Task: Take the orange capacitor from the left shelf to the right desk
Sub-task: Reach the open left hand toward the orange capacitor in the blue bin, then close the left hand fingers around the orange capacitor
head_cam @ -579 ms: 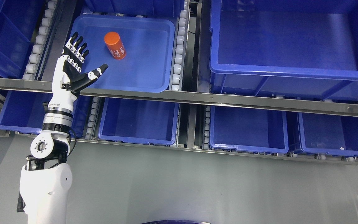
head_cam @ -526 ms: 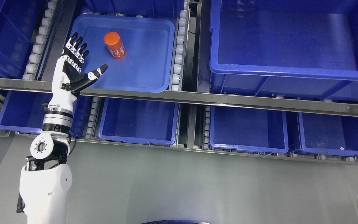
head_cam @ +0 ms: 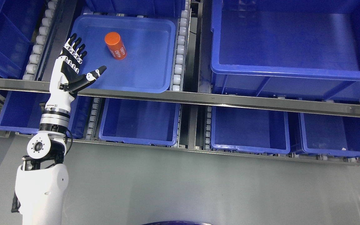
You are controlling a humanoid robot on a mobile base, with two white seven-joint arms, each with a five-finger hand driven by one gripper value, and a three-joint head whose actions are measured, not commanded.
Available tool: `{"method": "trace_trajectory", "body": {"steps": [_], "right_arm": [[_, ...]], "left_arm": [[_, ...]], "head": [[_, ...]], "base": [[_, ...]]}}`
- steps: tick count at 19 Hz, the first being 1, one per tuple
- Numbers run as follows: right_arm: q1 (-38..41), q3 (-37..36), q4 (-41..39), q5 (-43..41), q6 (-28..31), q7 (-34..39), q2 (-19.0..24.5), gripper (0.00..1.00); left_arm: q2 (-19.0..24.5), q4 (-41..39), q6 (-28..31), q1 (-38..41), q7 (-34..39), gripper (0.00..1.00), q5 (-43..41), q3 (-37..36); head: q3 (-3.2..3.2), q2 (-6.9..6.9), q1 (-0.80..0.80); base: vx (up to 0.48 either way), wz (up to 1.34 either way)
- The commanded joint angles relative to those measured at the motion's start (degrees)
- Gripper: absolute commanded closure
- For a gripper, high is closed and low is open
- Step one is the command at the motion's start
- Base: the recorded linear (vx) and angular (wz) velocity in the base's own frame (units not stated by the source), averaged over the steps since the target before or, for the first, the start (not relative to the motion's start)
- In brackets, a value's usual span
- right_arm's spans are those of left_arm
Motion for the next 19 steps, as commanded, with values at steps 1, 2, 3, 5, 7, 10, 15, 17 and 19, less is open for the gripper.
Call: {"method": "trace_trajectory", "body": {"steps": [1, 2, 3, 5, 7, 10, 15, 17, 19], "right_arm": [[1.9, -0.7, -1.3, 0.0, 0.0, 0.0, -1.0, 0.0], [1.9, -0.7, -1.3, 0.0, 0.0, 0.0, -1.0, 0.0], [1.9, -0.7, -1.3, 0.0, 0.0, 0.0, -1.0, 0.0], [1.9, -0.7, -1.3, 0.0, 0.0, 0.0, -1.0, 0.0], [1.9, -0.6, -1.3, 0.0, 0.0, 0.0, -1.0, 0.0], [1.9, -0.7, -1.3, 0.0, 0.0, 0.0, -1.0, 0.0], [1.9, -0.6, -1.3, 0.0, 0.0, 0.0, -1.0, 0.0], [1.9, -0.7, -1.3, 0.0, 0.0, 0.0, -1.0, 0.0], [1.9, -0.6, -1.3, 0.0, 0.0, 0.0, -1.0, 0.0]], "left_arm": [[6.3, 8.7, 0.2, -5.4, -2.0, 0.0, -4.4, -4.1], [6.7, 11.0, 0.2, -6.8, -3.4, 0.0, -5.4, -5.5], [6.6, 12.5, 0.2, -8.0, -4.2, 0.0, -5.8, -6.2], [6.0, 15.5, 0.2, -10.1, -4.3, 0.0, -6.0, -8.6], [5.8, 20.4, 0.1, -12.6, -3.9, 0.0, -6.1, -10.2], [5.0, 24.2, -1.9, -14.3, -3.8, 0.0, -8.4, -9.8], [2.9, 25.0, -2.3, -14.3, -4.5, 0.01, -9.3, -11.2], [2.9, 25.6, -2.3, -14.4, -4.5, 0.01, -9.3, -12.6], [2.5, 26.4, -2.4, -15.0, -4.5, 0.02, -9.4, -12.6]], "head": [[0.0, 0.0, 0.0], [0.0, 0.0, 0.0], [0.0, 0.0, 0.0], [0.0, 0.0, 0.0], [0.0, 0.0, 0.0], [0.0, 0.0, 0.0], [0.0, 0.0, 0.0], [0.0, 0.0, 0.0], [0.0, 0.0, 0.0]], "base": [[0.0, 0.0], [0.0, 0.0], [0.0, 0.0], [0.0, 0.0], [0.0, 0.0], [0.0, 0.0], [0.0, 0.0], [0.0, 0.0], [0.0, 0.0]]}}
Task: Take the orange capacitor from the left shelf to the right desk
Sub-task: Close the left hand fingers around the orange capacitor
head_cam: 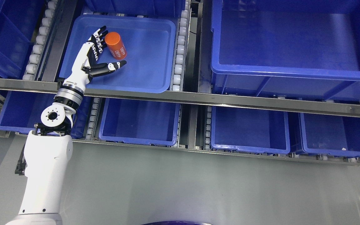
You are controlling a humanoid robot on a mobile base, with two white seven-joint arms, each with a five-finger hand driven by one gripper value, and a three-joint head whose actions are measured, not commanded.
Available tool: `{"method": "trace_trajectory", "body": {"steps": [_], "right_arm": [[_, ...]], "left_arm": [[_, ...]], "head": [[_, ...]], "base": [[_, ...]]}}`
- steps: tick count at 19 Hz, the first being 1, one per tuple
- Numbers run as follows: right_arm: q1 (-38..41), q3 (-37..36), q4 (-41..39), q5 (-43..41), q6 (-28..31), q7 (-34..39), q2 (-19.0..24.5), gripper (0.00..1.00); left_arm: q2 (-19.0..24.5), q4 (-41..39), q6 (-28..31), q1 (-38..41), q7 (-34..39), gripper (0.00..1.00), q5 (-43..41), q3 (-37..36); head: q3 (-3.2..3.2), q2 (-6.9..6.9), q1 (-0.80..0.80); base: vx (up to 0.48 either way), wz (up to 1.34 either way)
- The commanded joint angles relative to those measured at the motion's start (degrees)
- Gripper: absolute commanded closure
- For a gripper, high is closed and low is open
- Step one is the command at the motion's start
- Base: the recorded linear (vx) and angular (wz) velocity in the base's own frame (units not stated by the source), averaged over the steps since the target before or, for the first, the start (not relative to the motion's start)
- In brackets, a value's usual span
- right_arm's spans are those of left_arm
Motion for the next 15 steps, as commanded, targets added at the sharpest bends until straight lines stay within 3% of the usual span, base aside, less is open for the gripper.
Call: {"method": "trace_trajectory", "body": {"steps": [1, 10, 15], "right_arm": [[1.9, -0.7, -1.3, 0.0, 0.0, 0.0, -1.0, 0.0], [1.9, -0.6, -1.3, 0.0, 0.0, 0.0, -1.0, 0.0], [1.9, -0.7, -1.3, 0.0, 0.0, 0.0, -1.0, 0.0]], "left_arm": [[-1.0, 8.1, -0.1, -2.5, 0.1, 0.02, -0.9, -4.4], [-1.0, 10.7, -0.2, -6.5, 0.1, 0.05, -1.0, -4.0], [-1.2, 12.6, -0.4, -6.9, 0.6, 0.14, -1.0, -3.6]], "head": [[0.0, 0.0, 0.0], [0.0, 0.0, 0.0], [0.0, 0.0, 0.0]], "base": [[0.0, 0.0], [0.0, 0.0], [0.0, 0.0]]}}
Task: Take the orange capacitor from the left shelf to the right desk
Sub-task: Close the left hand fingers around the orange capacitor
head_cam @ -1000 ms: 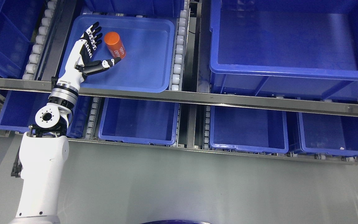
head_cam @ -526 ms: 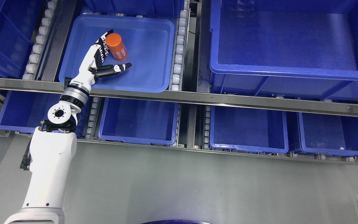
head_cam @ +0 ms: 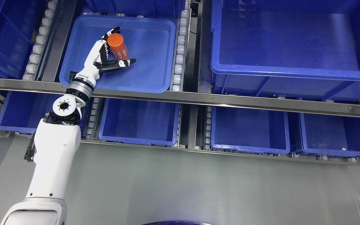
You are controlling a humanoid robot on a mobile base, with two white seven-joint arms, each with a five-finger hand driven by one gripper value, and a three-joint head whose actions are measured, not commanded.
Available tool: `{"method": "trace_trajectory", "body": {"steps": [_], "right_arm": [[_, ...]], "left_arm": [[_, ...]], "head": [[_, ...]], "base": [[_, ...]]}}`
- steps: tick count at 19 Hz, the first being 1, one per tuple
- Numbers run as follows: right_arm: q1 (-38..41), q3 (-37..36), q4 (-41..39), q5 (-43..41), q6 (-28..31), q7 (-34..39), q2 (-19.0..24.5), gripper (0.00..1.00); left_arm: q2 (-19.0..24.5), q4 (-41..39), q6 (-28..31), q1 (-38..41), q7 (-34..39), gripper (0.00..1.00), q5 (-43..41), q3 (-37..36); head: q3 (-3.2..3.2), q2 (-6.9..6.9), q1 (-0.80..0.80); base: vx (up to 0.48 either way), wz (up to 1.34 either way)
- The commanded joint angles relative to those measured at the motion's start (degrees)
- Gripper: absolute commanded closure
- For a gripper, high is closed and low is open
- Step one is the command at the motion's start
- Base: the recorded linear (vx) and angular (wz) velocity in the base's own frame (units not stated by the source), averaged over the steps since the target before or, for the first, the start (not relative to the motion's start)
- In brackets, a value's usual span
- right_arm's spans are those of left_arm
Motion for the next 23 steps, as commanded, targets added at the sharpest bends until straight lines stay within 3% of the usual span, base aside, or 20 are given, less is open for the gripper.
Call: {"method": "trace_trajectory", "body": {"steps": [1, 5, 10, 14, 20, 23], "right_arm": [[1.9, -0.6, -1.3, 0.0, 0.0, 0.0, -1.0, 0.0], [1.9, -0.6, -1.3, 0.0, 0.0, 0.0, -1.0, 0.0], [1.9, -0.6, -1.3, 0.0, 0.0, 0.0, -1.0, 0.0], [1.9, -0.6, -1.3, 0.0, 0.0, 0.0, -1.0, 0.0], [1.9, -0.6, -1.3, 0.0, 0.0, 0.0, -1.0, 0.0], [1.9, -0.7, -1.3, 0.0, 0.0, 0.0, -1.0, 0.0]], "left_arm": [[-0.4, 4.8, -0.1, -1.3, 0.3, 0.17, -0.1, -0.4], [-0.8, 4.9, -0.4, -1.4, 0.3, 0.3, -0.1, 0.9], [-3.1, 5.1, -5.2, -1.0, -0.2, 0.59, 0.0, 3.4], [-4.7, 5.5, -11.9, -0.6, -0.3, 0.96, 0.4, 5.4], [-6.9, 4.8, -13.6, -0.7, -0.4, 1.0, 1.9, 7.1], [-6.9, 0.7, -13.7, -0.3, -0.5, 1.0, 3.9, 7.9]], "head": [[0.0, 0.0, 0.0], [0.0, 0.0, 0.0], [0.0, 0.0, 0.0], [0.0, 0.0, 0.0], [0.0, 0.0, 0.0], [0.0, 0.0, 0.0]], "base": [[0.0, 0.0], [0.0, 0.0], [0.0, 0.0], [0.0, 0.0], [0.0, 0.0], [0.0, 0.0]]}}
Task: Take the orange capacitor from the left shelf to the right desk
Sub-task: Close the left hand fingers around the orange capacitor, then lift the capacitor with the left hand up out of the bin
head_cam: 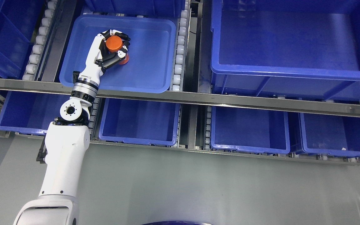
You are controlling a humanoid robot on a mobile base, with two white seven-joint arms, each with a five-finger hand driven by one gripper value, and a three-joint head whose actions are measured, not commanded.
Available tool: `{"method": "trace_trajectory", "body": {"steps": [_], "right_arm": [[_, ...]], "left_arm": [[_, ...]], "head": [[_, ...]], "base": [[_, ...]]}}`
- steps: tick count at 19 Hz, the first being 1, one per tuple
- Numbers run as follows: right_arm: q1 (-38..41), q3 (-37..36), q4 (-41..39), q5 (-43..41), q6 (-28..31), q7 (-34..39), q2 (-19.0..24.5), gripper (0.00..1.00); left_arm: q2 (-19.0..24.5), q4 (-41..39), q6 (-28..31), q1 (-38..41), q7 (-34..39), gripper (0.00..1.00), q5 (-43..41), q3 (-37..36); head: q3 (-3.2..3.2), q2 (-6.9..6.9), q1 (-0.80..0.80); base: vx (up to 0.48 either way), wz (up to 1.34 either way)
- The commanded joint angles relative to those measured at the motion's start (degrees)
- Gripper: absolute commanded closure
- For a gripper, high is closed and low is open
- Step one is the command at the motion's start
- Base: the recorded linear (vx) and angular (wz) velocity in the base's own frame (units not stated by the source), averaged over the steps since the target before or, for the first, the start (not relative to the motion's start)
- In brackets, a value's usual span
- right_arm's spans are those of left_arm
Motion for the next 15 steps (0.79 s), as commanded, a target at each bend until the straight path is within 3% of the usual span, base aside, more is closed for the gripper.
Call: {"method": "trace_trajectory", "body": {"steps": [1, 6, 9, 15], "right_arm": [[1.9, -0.7, -1.3, 0.0, 0.3, 0.0, -1.0, 0.0], [1.9, -0.6, -1.3, 0.0, 0.3, 0.0, -1.0, 0.0], [1.9, -0.6, -1.3, 0.0, 0.3, 0.0, -1.0, 0.0], [1.9, -0.6, -1.3, 0.0, 0.3, 0.0, -1.0, 0.0]], "left_arm": [[-1.9, -6.9, -0.3, 1.0, -0.4, 1.0, 4.2, 3.4], [-0.6, -22.1, -0.3, 4.0, -4.4, 1.0, 7.3, 5.1], [-2.0, -29.2, -0.5, 5.1, -4.1, 0.99, 8.6, 6.9], [-2.2, -33.8, -6.7, 12.7, -4.0, 0.99, 9.1, 7.6]], "head": [[0.0, 0.0, 0.0], [0.0, 0.0, 0.0], [0.0, 0.0, 0.0], [0.0, 0.0, 0.0]], "base": [[0.0, 0.0], [0.0, 0.0], [0.0, 0.0], [0.0, 0.0]]}}
